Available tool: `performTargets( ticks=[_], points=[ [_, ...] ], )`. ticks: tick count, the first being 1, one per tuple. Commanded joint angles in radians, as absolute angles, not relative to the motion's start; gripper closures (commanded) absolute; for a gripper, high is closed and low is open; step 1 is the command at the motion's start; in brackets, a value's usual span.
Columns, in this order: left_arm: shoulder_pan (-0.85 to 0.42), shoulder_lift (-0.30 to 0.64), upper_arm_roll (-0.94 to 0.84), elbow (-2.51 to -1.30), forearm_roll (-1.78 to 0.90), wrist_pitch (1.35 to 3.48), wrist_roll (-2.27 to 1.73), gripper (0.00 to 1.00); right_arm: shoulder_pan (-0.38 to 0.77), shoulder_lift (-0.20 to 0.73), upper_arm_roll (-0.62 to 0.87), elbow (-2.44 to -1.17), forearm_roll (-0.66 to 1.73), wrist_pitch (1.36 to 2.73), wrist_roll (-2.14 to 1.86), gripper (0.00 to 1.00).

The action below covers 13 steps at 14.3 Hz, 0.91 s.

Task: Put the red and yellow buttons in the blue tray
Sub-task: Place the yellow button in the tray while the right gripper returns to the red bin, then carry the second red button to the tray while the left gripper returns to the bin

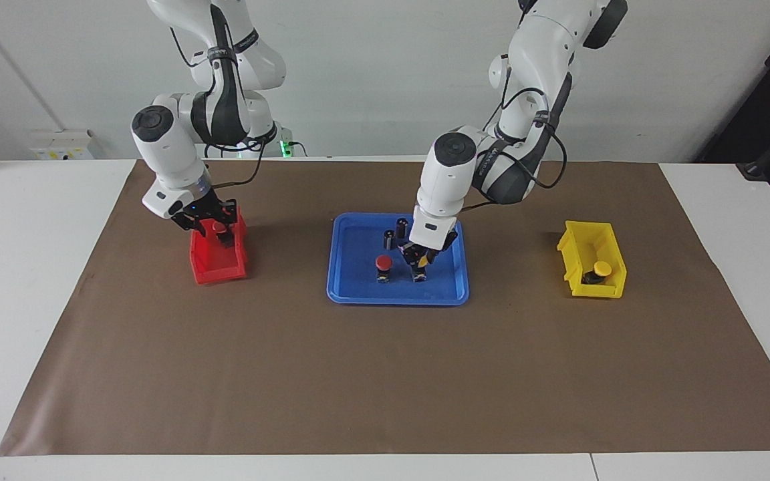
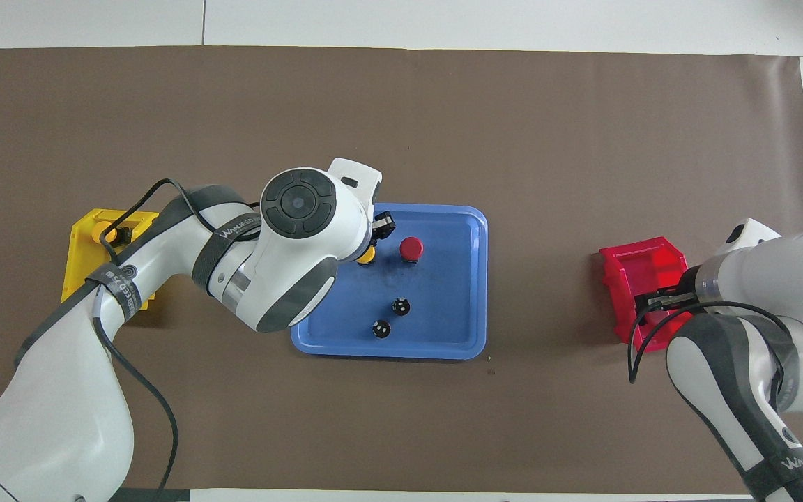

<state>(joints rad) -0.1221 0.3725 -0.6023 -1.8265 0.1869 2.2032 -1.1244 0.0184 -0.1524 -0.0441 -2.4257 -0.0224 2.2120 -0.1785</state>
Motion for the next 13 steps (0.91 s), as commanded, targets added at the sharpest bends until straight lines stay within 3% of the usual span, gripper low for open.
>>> performTargets(
  ticks=[1,2,4,5,9,13],
  points=[
    [-0.127,0.387,-0.611,-1.805,0.215,2.203,-1.154,0.98,0.014,-0.195,-0.041,-2.477,-0.023,2.237,-0.201,0.38],
    [-0.127,0.387,-0.611,-1.805,0.215,2.203,-1.154,0.92,0.014,-0.195,-0.041,-2.48,-0.023,2.237,-0.201,0.38],
    [-0.124,0.387,-0.611,-1.809,0.219,2.204,-1.154,0.64,0.014,-0.196,-0.041,-2.487,-0.023,2.238,-0.206,0.39],
    [-0.124,0.387,-0.611,-1.81,0.219,2.204,-1.154,0.55,0.012,-0.198,-0.041,-2.487,-0.023,2.238,-0.216,0.39],
    [-0.124,0.387,-0.609,-1.806,0.219,2.194,-1.155,0.43,0.011,-0.207,-0.041,-2.503,-0.023,2.24,-0.222,0.42],
    [-0.112,0.374,-0.611,-1.764,0.238,2.122,-1.146,0.16,0.005,-0.212,-0.041,-2.526,-0.023,2.27,-0.245,0.5]
  ],
)
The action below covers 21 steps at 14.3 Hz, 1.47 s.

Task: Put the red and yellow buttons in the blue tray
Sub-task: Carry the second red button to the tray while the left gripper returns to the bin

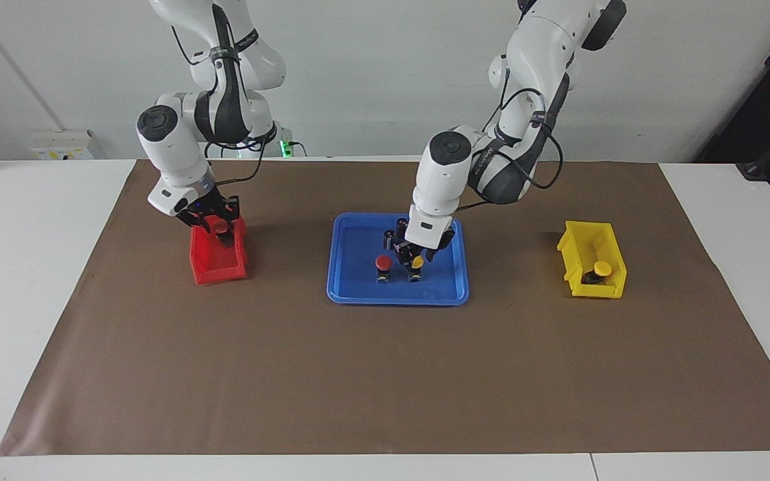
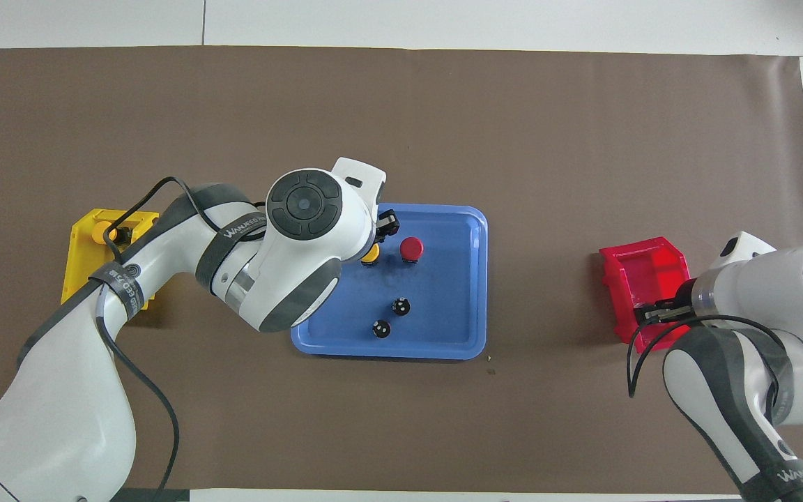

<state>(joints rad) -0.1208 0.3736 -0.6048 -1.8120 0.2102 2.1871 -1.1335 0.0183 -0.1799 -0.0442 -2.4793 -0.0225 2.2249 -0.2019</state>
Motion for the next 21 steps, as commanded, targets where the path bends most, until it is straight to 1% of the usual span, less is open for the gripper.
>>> performTargets(
  ticks=[1,3,5,7,8,10,12,13,15,16,17,18,20,21],
  points=[
    [-0.107,0.371,-0.609,-1.744,0.244,2.079,-1.126,0.0,0.0,-0.213,-0.043,-2.531,-0.023,2.278,-0.258,0.53],
    [-0.074,0.356,-0.609,-1.73,0.238,2.024,-1.013,0.0,0.002,-0.209,-0.043,-2.531,-0.023,2.278,-0.259,0.61],
    [-0.039,0.335,-0.591,-1.747,0.236,1.996,-0.921,0.0,0.011,-0.204,-0.041,-2.522,-0.023,2.276,-0.25,0.75],
    [-0.025,0.312,-0.543,-1.752,0.236,1.965,-0.821,0.0,0.014,-0.184,-0.041,-2.476,-0.023,2.258,-0.247,0.77],
    [-0.025,0.289,-0.502,-1.775,0.236,1.957,-0.772,0.0,0.015,-0.172,-0.037,-2.435,-0.023,2.223,-0.242,0.78],
    [-0.025,0.226,-0.401,-1.84,0.235,1.962,-0.618,0.0,0.037,-0.137,-0.029,-2.315,-0.023,2.101,-0.241,0.78],
    [-0.025,0.192,-0.292,-1.85,0.216,1.96,-0.447,0.0,0.048,-0.097,-0.029,-2.191,-0.026,1.993,-0.224,0.78],
    [-0.025,0.186,-0.247,-1.847,0.189,1.962,-0.389,0.0,0.066,-0.075,-0.026,-2.131,-0.026,1.944,-0.197,0.78],
    [-0.023,0.179,-0.174,-1.853,0.166,1.967,-0.26,0.0,0.162,-0.028,-0.025,-2.016,-0.025,1.884,-0.062,0.78],
    [-0.021,0.172,-0.131,-1.865,0.164,1.968,-0.2,0.0,0.231,-0.008,-0.025,-1.985,-0.022,1.897,0.037,0.78],
    [-0.021,0.17,-0.097,-1.87,0.147,1.973,-0.145,0.0,0.279,0.008,-0.025,-1.971,-0.009,1.94,0.125,0.78],
    [-0.021,0.167,-0.065,-1.882,0.112,1.985,-0.094,0.0,0.338,0.047,-0.023,-1.956,-0.008,2.007,0.221,0.78],
    [-0.021,0.15,-0.011,-1.939,0.057,2.077,-0.028,0.0,0.434,0.154,-0.025,-1.881,0.014,2.071,0.378,0.78],
    [-0.021,0.143,-0.005,-1.965,0.055,2.121,-0.028,0.01,0.455,0.188,-0.025,-1.862,0.014,2.098,0.431,0.78]
  ],
)
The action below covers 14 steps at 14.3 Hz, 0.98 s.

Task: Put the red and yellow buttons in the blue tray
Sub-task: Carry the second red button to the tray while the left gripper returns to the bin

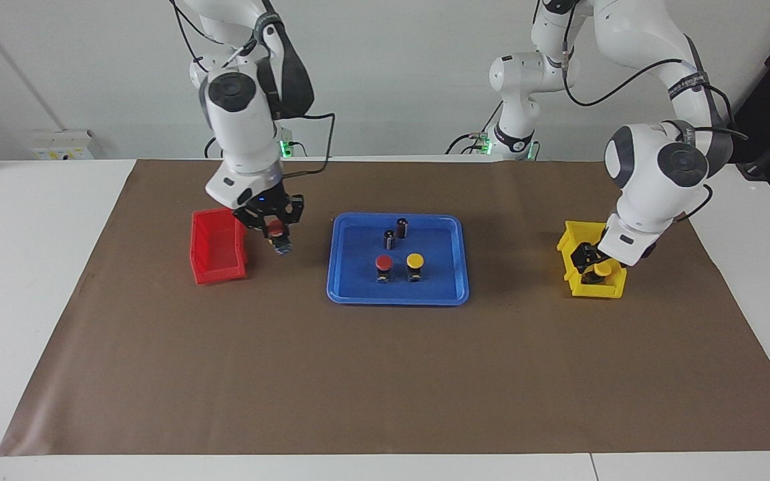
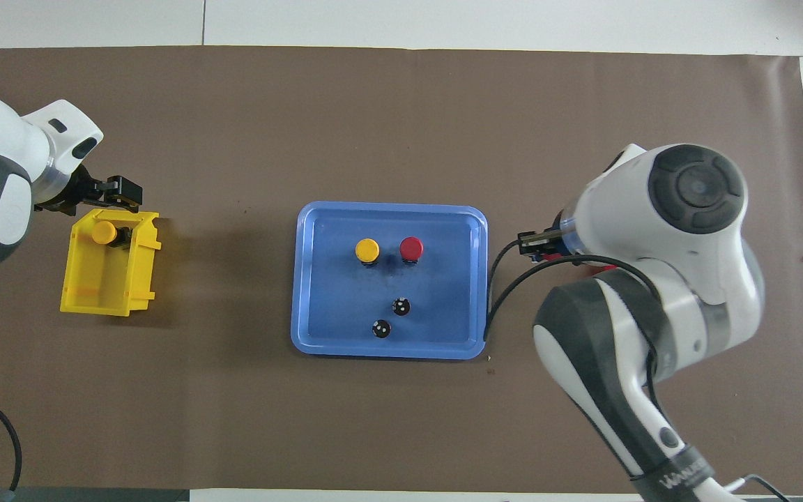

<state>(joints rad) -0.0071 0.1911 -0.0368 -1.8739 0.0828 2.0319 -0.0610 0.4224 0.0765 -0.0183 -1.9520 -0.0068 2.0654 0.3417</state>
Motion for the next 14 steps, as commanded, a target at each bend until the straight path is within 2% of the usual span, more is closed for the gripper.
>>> performTargets(
  ticks=[1,5,10,11,12,13,14],
  points=[
    [-0.02,0.14,-0.002,-1.977,0.054,2.143,-0.028,0.06,0.466,0.216,-0.023,-1.861,0.014,2.132,0.463,0.78],
    [-0.02,0.137,0.02,-1.989,0.034,2.145,-0.032,0.27,0.535,0.285,-0.025,-1.859,0.005,2.212,0.548,0.78],
    [-0.02,0.107,0.02,-2.057,0.012,2.171,-0.037,0.34,0.535,0.327,-0.025,-1.856,-0.009,2.249,0.549,0.77],
    [-0.018,0.101,0.02,-2.068,0.012,2.18,-0.037,0.34,0.535,0.328,-0.025,-1.858,-0.009,2.249,0.549,0.73],
    [-0.017,0.1,0.02,-2.08,0.012,2.195,-0.037,0.35,0.535,0.334,-0.025,-1.861,-0.009,2.247,0.549,0.59],
    [-0.017,0.095,0.02,-2.088,0.012,2.203,-0.037,0.35,0.534,0.334,-0.025,-1.867,-0.009,2.249,0.551,0.39],
    [-0.017,0.094,0.02,-2.091,0.012,2.207,-0.037,0.36,0.534,0.334,-0.025,-1.864,-0.011,2.243,0.551,0.23]
  ],
)
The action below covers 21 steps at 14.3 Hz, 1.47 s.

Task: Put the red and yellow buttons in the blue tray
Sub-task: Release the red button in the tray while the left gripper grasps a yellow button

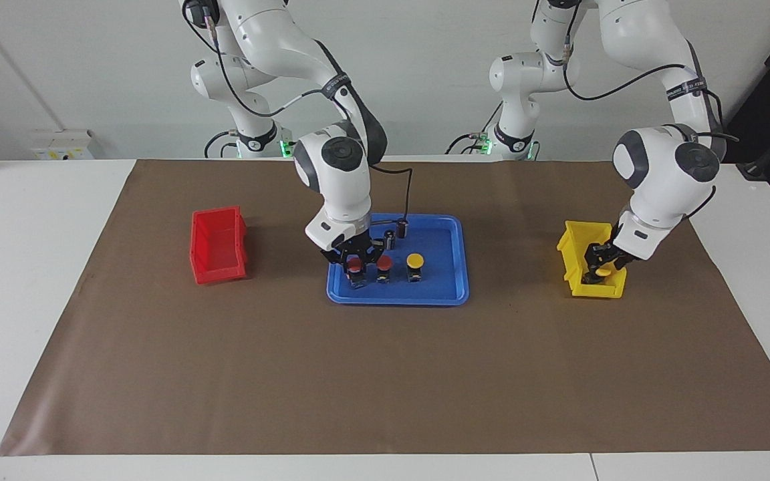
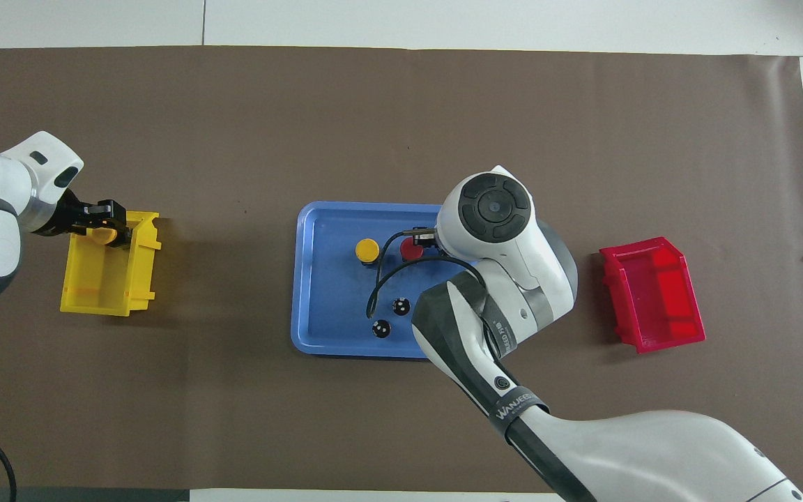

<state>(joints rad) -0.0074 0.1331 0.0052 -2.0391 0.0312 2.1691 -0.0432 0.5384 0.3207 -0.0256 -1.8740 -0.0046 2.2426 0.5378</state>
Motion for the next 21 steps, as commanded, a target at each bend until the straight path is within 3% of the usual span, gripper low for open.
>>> performTargets(
  ticks=[1,3,7,9,11,16,21],
  points=[
    [-0.009,0.094,0.02,-2.091,0.012,2.21,-0.035,0.37,0.535,0.333,-0.026,-1.856,-0.011,2.231,0.549,0.2],
    [-0.006,0.094,0.02,-2.092,0.011,2.223,-0.035,0.39,0.531,0.321,-0.031,-1.836,-0.017,2.201,0.546,0.01],
    [-0.006,0.109,0.02,-2.103,0.012,2.25,-0.035,0.4,0.441,0.258,-0.031,-1.678,-0.04,1.972,0.516,0.01],
    [-0.006,0.109,0.02,-2.103,0.012,2.25,-0.035,0.45,0.385,0.213,-0.032,-1.635,-0.037,1.863,0.447,0.01],
    [-0.006,0.109,0.02,-2.105,0.012,2.249,-0.035,0.54,0.336,0.17,-0.037,-1.594,-0.04,1.769,0.436,0.01],
    [-0.008,0.107,0.02,-2.073,0.008,2.203,-0.038,0.9,0.123,0.046,-0.037,-1.56,-0.037,1.57,0.179,0.01],
    [-0.029,0.1,-0.008,-1.84,-0.014,1.858,-0.121,0.97,-0.041,-0.041,-0.034,-1.592,-0.037,1.47,-0.012,0.01]
  ],
)
